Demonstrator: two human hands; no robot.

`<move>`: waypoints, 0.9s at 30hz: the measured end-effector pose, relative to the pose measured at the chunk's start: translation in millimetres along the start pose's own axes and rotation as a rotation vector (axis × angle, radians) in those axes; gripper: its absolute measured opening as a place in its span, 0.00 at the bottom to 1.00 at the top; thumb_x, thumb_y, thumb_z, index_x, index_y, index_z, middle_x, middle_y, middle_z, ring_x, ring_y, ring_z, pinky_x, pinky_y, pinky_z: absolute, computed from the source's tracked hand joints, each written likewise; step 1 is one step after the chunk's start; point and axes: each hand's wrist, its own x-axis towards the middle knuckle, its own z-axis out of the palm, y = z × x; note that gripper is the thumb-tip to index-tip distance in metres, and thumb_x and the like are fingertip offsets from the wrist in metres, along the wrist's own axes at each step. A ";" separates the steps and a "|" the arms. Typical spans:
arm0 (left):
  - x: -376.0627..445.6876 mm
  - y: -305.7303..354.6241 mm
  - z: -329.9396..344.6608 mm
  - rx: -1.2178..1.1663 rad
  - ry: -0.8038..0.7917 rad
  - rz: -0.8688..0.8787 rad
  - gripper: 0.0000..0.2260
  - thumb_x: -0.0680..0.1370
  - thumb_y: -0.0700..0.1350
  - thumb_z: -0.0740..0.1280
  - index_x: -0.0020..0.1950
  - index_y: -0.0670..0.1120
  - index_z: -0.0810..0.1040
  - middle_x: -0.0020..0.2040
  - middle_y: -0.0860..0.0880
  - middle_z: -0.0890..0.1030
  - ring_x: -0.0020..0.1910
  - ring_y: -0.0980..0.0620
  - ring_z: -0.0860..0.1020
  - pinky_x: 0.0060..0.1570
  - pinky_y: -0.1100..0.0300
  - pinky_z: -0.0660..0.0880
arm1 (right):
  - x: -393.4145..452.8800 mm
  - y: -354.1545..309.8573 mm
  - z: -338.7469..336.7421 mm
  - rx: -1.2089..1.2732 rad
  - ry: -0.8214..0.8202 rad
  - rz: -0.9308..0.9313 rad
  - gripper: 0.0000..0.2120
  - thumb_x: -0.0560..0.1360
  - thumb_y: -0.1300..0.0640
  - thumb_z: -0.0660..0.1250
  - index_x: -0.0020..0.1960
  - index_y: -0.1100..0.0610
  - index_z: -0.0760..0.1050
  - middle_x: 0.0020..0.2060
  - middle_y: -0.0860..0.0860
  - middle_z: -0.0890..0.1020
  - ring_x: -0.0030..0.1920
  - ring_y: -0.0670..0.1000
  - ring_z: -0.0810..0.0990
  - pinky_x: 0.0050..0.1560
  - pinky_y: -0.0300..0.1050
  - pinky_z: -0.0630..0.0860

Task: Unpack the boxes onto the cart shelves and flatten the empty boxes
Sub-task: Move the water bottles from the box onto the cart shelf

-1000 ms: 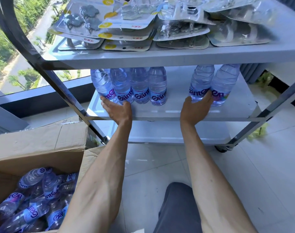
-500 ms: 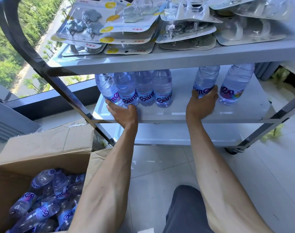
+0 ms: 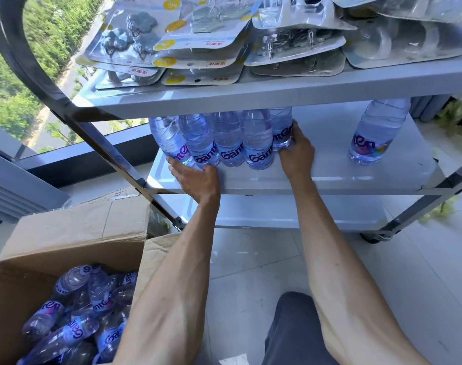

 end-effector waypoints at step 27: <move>-5.9 5.5 4.3 0.050 0.004 -0.031 0.43 0.70 0.43 0.69 0.80 0.42 0.49 0.77 0.40 0.59 0.75 0.39 0.62 0.72 0.50 0.62 | 1.2 20.1 -67.1 -0.020 0.719 0.487 0.37 0.67 0.52 0.77 0.72 0.59 0.66 0.65 0.55 0.76 0.63 0.58 0.74 0.61 0.53 0.73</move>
